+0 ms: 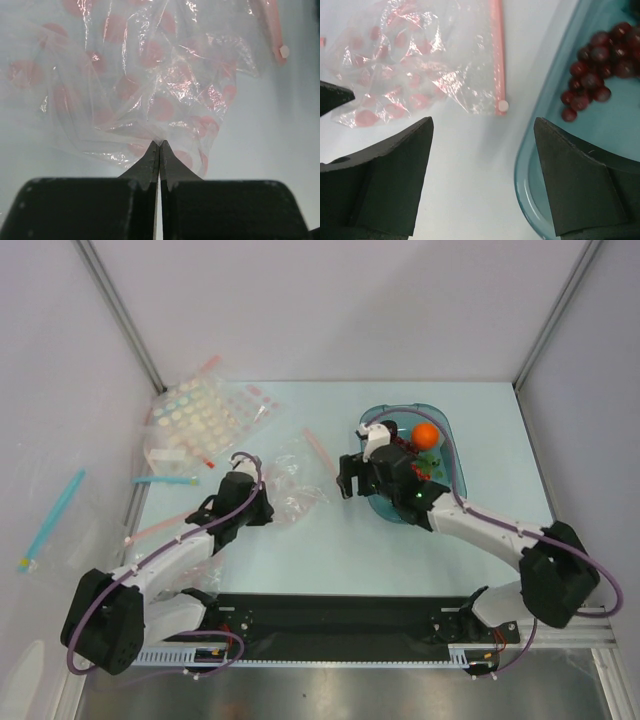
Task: Place the food in the zip-top bag and seal the zipper
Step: Open the zipper of the food storage bag at the center of the board.
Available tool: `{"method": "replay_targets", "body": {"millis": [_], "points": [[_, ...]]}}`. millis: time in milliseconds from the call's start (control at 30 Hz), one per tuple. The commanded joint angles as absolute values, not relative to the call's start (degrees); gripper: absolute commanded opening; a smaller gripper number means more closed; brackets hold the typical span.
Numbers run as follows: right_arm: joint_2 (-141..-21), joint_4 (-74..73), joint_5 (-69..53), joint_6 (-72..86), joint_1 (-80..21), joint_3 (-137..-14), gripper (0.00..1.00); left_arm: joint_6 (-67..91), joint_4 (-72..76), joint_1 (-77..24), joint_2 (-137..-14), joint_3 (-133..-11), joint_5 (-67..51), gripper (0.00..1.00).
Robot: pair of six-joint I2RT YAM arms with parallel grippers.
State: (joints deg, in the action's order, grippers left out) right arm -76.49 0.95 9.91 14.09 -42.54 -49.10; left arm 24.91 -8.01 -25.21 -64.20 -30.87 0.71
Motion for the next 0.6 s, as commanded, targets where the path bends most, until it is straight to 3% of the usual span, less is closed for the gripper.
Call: {"method": "replay_targets", "body": {"millis": [0, 300, 567], "points": [[-83.39, 2.03, 5.28, 12.31, -43.07, -57.38, 0.86, 23.73, -9.14, -25.58, -63.11, -33.40, 6.50, 0.00], [-103.34, -9.92, 3.95, 14.50, -41.75, -78.37, 0.84, 24.08, -7.65, -25.58, -67.67, -33.75, 3.34, 0.00], [-115.74, -12.22, 2.73, 13.63, -37.45, -87.80, 0.85, 24.96, -5.80, -25.58, -67.41, -32.87, 1.85, 0.01]]}}
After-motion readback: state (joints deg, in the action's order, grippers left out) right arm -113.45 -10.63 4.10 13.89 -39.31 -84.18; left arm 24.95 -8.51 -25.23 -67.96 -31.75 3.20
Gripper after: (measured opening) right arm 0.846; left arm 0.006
